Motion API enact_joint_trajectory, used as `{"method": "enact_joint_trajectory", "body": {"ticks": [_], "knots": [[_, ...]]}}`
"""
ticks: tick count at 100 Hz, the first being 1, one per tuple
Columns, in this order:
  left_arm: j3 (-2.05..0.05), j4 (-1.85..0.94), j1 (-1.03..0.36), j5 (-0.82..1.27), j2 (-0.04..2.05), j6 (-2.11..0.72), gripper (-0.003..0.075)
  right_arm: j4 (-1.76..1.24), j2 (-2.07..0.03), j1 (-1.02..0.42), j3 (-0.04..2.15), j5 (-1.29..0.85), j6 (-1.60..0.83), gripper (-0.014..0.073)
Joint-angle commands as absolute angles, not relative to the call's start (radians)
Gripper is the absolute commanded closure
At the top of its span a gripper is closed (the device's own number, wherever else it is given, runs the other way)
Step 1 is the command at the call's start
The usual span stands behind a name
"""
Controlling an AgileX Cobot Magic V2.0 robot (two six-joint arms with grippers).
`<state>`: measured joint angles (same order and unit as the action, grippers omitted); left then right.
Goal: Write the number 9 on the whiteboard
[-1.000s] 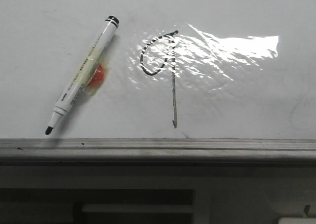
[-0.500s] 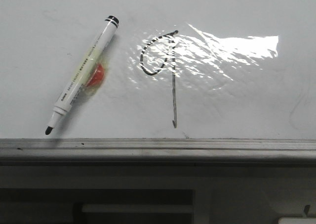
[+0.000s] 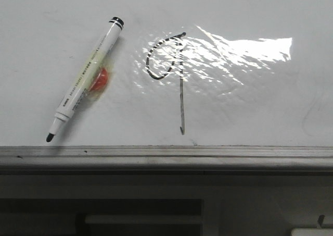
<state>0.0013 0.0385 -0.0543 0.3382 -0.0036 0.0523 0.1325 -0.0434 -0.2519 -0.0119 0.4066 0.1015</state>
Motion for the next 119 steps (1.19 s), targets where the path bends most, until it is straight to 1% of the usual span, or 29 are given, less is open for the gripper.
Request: {"method": "enact_joint_trajectory", "body": {"ticks": [1, 17, 24, 31, 45, 58, 64, 119], "knots": [[0.02, 0.04, -0.061, 0.293, -0.034, 0.054, 0.0741, 0.141, -0.053, -0.134, -0.038, 0.359, 0.154, 0.0655], [0.02, 0.04, -0.061, 0.293, -0.034, 0.054, 0.0741, 0.118, -0.053, 0.081, -0.038, 0.075, 0.154, 0.0655], [0.02, 0.04, -0.061, 0.293, -0.034, 0.054, 0.0741, 0.116, -0.053, 0.149, -0.038, 0.007, 0.128, 0.0655], [0.02, 0.04, -0.061, 0.293, -0.034, 0.054, 0.0741, 0.111, -0.053, 0.183, -0.038, -0.04, 0.085, 0.0655], [0.02, 0.04, -0.061, 0.293, -0.034, 0.054, 0.0741, 0.024, -0.034, 0.192, -0.04, -0.172, -0.027, 0.0655], [0.02, 0.04, -0.061, 0.293, -0.034, 0.054, 0.0741, 0.026, 0.003, 0.192, -0.04, -0.305, -0.029, 0.0655], [0.02, 0.04, -0.061, 0.293, -0.034, 0.054, 0.0741, 0.034, 0.028, 0.192, -0.04, -0.309, -0.033, 0.0655], [0.02, 0.04, -0.061, 0.293, -0.032, 0.054, 0.0741, 0.034, 0.026, 0.192, -0.04, -0.313, -0.033, 0.0655]]}}
